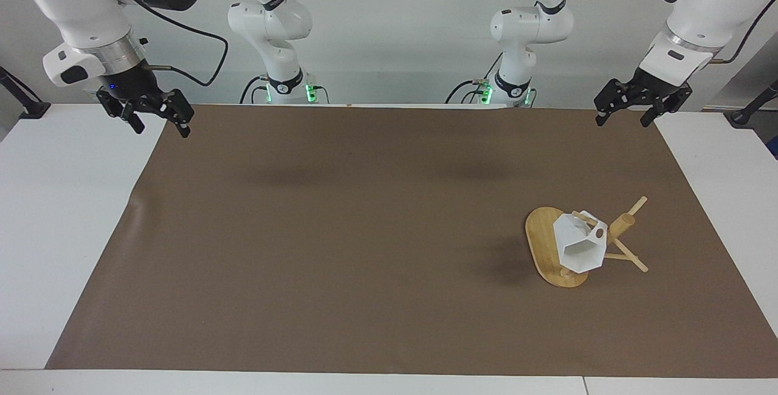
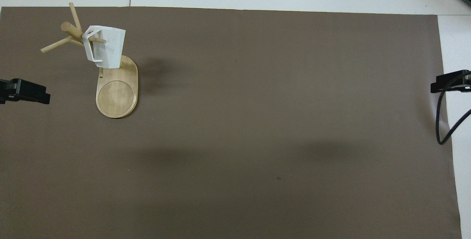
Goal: Hang cup on rack
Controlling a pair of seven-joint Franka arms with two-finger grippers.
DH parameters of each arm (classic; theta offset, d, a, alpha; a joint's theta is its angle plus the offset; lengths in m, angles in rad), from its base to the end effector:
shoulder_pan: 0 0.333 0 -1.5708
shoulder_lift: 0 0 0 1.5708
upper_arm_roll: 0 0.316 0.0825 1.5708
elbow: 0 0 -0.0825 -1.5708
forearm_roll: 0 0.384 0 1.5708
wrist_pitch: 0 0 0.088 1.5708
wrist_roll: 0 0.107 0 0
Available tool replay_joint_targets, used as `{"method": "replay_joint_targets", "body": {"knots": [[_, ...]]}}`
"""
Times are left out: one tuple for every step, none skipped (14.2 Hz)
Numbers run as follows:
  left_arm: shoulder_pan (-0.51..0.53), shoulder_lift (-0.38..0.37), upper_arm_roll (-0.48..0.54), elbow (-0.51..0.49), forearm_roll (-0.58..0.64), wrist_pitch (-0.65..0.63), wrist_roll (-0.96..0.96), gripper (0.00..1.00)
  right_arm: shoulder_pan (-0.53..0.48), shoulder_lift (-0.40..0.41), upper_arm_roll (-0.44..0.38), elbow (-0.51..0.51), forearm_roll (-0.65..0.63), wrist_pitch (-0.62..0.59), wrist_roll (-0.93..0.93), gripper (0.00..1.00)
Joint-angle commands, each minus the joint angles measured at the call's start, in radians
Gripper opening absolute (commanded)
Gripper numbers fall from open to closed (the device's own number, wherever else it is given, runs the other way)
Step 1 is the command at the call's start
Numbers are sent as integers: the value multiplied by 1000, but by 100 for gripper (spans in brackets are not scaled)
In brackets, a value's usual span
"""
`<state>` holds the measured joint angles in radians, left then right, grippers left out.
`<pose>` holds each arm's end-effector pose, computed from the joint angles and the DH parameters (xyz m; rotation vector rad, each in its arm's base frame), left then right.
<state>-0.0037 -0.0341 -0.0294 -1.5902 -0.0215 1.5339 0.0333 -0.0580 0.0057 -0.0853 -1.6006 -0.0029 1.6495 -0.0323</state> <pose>0.5396 -0.0205 0.6309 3.1192 -0.1044 -0.0347 0.5577 -0.0806 0.6143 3.1289 -0.1736 0.0670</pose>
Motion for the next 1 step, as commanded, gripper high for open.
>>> {"method": "replay_joint_targets", "body": {"knots": [[19, 5, -3, 15, 8, -23, 5, 100, -6, -26, 7, -27, -5, 6, -14, 100]]}}
